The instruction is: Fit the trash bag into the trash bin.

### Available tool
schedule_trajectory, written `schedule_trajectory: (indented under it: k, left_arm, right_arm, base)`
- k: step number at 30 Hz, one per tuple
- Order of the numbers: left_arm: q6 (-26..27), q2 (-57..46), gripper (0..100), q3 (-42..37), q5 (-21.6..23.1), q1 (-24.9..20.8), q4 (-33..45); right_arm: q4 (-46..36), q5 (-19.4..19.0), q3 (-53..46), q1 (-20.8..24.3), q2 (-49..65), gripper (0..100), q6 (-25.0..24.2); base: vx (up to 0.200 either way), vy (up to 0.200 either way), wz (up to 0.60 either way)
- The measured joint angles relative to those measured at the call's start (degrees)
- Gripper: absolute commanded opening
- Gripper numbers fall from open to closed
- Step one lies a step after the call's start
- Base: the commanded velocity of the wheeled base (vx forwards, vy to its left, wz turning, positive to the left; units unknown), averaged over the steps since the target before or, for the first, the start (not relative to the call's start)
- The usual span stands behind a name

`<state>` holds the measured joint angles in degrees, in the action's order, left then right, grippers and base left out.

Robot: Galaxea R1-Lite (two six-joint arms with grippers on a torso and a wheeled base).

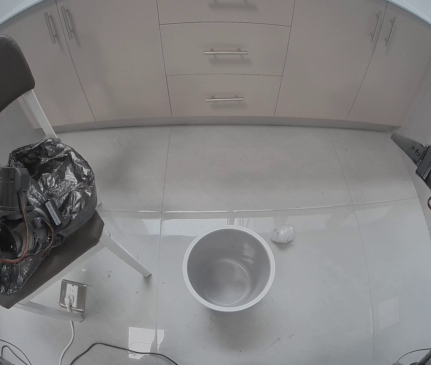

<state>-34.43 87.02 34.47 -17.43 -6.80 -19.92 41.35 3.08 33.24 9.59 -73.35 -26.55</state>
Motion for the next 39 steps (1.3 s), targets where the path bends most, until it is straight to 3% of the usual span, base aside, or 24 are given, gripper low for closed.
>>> schedule_trajectory:
  k: [5,9,14,20,24,32,39]
  left_arm:
    - [0.6,-5.4,0,-2.5,1.2,-0.2,-2.7]
    - [1.3,-10.1,0,-3.8,5.9,-0.5,-3.2]
    - [2.3,-15.2,0,-4.4,20.9,-0.8,-3.2]
    - [3.1,-20.3,0,-3.5,44.6,-3.2,-3.1]
    - [3.4,-21.7,0,-1.7,51.8,-8.4,-3.1]
    - [3.8,-21.9,0,2.0,57.3,-21.8,-3.1]
    - [3.0,-23.8,0,1.8,72.8,-24.9,-3.4]
  right_arm:
    - [0.0,-0.1,-0.5,0.6,-0.1,100,0.1]
    - [0.0,-0.1,-1.1,1.4,-0.2,100,0.1]
    - [0.0,-0.4,-2.1,2.8,-0.3,100,0.1]
    - [-0.1,-1.6,-3.8,5.5,-0.3,100,1.6]
    - [-0.2,-2.5,-4.8,7.1,-0.4,100,2.5]
    - [-0.5,-5.1,-5.9,9.1,-1.3,100,3.4]
    - [-0.7,-8.9,-6.4,9.5,-2.5,100,3.2]
  base:
    - [0.0,0.0,0.0]
    - [0.0,0.0,0.0]
    - [0.0,0.0,0.0]
    - [0.0,0.0,0.0]
    - [0.0,0.0,0.0]
    - [0.0,0.0,0.0]
    - [0.0,0.0,0.0]
